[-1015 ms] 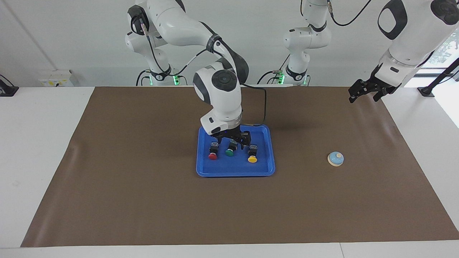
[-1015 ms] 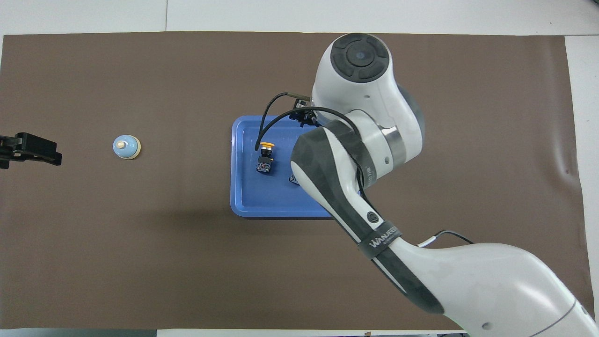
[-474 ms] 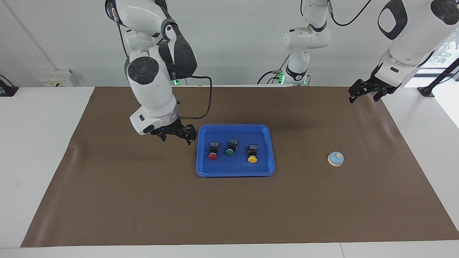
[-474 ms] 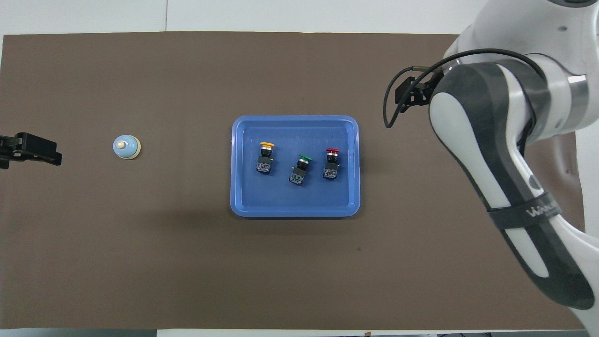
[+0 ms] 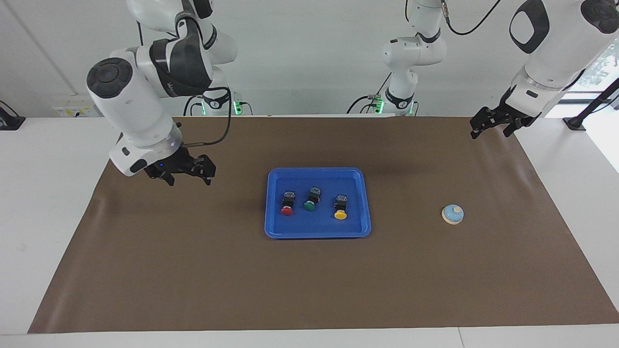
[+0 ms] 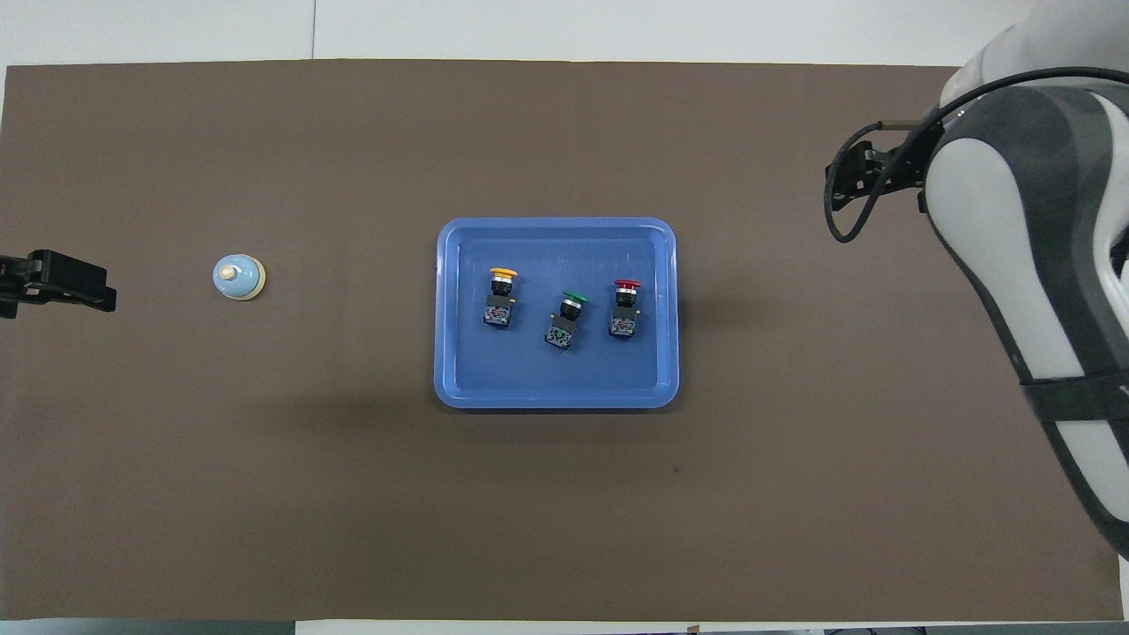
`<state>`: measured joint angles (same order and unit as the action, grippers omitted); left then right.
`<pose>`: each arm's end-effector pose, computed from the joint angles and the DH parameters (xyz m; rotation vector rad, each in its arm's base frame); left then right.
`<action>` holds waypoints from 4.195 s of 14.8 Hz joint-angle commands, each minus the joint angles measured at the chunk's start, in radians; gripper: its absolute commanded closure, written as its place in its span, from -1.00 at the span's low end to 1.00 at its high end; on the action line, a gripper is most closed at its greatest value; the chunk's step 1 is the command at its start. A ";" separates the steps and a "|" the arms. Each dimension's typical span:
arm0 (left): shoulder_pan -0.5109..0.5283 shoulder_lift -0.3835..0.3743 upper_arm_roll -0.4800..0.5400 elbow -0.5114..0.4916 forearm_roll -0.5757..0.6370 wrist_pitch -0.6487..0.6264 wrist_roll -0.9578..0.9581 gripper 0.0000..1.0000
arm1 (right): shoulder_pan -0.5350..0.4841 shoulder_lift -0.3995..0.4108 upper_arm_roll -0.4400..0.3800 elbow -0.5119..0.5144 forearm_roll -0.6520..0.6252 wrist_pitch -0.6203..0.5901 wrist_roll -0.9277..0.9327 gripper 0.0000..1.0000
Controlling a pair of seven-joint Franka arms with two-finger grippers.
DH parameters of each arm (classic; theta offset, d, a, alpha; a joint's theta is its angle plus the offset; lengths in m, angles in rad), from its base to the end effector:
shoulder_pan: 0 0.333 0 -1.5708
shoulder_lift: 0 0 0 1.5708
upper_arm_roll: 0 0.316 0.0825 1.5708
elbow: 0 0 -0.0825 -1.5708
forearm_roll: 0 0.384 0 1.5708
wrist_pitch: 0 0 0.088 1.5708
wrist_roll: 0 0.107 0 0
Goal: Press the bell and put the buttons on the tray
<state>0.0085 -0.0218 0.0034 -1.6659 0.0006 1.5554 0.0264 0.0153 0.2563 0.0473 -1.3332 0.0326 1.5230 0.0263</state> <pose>0.5427 0.0065 0.5905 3.1373 -0.0228 -0.1392 0.6248 0.0389 0.5807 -3.0977 -0.0552 0.1056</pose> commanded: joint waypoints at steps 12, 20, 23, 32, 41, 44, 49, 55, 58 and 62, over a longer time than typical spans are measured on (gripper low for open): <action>-0.002 0.264 -0.005 -0.049 -0.005 0.464 -0.006 1.00 | -0.057 -0.256 0.011 -0.250 -0.056 -0.012 -0.089 -1.00; 0.002 0.312 -0.005 -0.205 -0.005 0.627 -0.011 1.00 | -0.072 -0.244 0.013 -0.202 -0.040 -0.069 -0.086 -1.00; 0.001 0.299 -0.005 -0.222 -0.005 0.601 -0.017 1.00 | -0.074 -0.246 0.013 -0.202 -0.040 -0.070 -0.089 -1.00; 0.004 0.315 -0.005 -0.313 -0.005 0.763 -0.025 1.00 | -0.063 -0.253 0.017 -0.216 -0.040 -0.069 -0.083 -1.00; 0.004 0.079 0.006 -0.110 -0.007 0.289 -0.026 0.82 | -0.071 -0.253 0.017 -0.216 -0.042 -0.069 -0.083 -1.00; 0.004 -0.003 0.007 -0.109 -0.007 0.195 -0.028 -0.99 | -0.071 -0.253 0.017 -0.216 -0.040 -0.069 -0.083 -1.00; 0.002 -0.021 0.006 -0.080 -0.007 0.129 -0.026 -1.00 | -0.071 -0.253 0.017 -0.216 -0.042 -0.069 -0.083 -1.00; -0.007 0.013 0.004 0.014 -0.007 0.015 -0.020 -1.00 | -0.071 -0.253 0.017 -0.216 -0.042 -0.069 -0.083 -1.00; -0.010 0.011 0.004 0.011 -0.007 0.017 -0.019 -1.00 | -0.071 -0.253 0.017 -0.216 -0.042 -0.069 -0.083 -1.00; -0.007 0.010 0.004 0.009 -0.008 0.018 -0.016 -1.00 | -0.071 -0.253 0.017 -0.216 -0.042 -0.069 -0.083 -1.00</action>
<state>0.0057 -0.0232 0.0015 -1.6829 0.0006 1.5981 0.0054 -0.0393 0.0205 0.0569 -1.5373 -0.0185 1.4651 -0.0356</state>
